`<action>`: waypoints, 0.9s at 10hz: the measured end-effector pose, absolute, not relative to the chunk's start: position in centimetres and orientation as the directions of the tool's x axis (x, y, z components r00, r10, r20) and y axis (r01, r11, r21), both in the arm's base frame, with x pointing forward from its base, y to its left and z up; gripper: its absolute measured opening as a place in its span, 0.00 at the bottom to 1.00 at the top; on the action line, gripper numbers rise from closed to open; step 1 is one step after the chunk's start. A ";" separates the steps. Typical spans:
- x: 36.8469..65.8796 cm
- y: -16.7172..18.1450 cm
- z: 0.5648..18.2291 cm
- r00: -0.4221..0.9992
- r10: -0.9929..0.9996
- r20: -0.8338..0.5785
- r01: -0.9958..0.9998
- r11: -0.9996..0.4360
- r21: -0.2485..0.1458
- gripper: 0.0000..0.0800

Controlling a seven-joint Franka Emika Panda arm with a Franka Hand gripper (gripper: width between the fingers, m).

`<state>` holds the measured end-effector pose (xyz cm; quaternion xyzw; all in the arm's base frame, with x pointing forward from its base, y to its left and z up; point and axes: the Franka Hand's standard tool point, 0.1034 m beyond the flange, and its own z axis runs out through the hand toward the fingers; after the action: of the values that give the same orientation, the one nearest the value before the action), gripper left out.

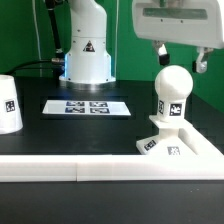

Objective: Assemble lamp

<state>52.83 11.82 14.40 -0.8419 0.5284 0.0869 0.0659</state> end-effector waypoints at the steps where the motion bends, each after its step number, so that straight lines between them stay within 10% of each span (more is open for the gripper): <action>1: 52.6 11.8 14.2 0.428 -0.878 -0.215 -0.900 -0.435 -0.015 0.87; 6: 51.9 7.9 14.1 0.825 -0.545 -0.149 -0.554 -0.832 -0.023 0.87; 9: 52.0 4.3 14.3 0.819 -0.556 -0.139 -0.564 -0.825 -0.026 0.87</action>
Offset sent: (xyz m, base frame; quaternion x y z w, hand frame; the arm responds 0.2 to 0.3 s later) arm -0.0152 -0.0375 -0.0111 -0.1329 0.0745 -0.4343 0.8878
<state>51.95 4.26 14.35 -0.9532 0.2939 0.0627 0.0327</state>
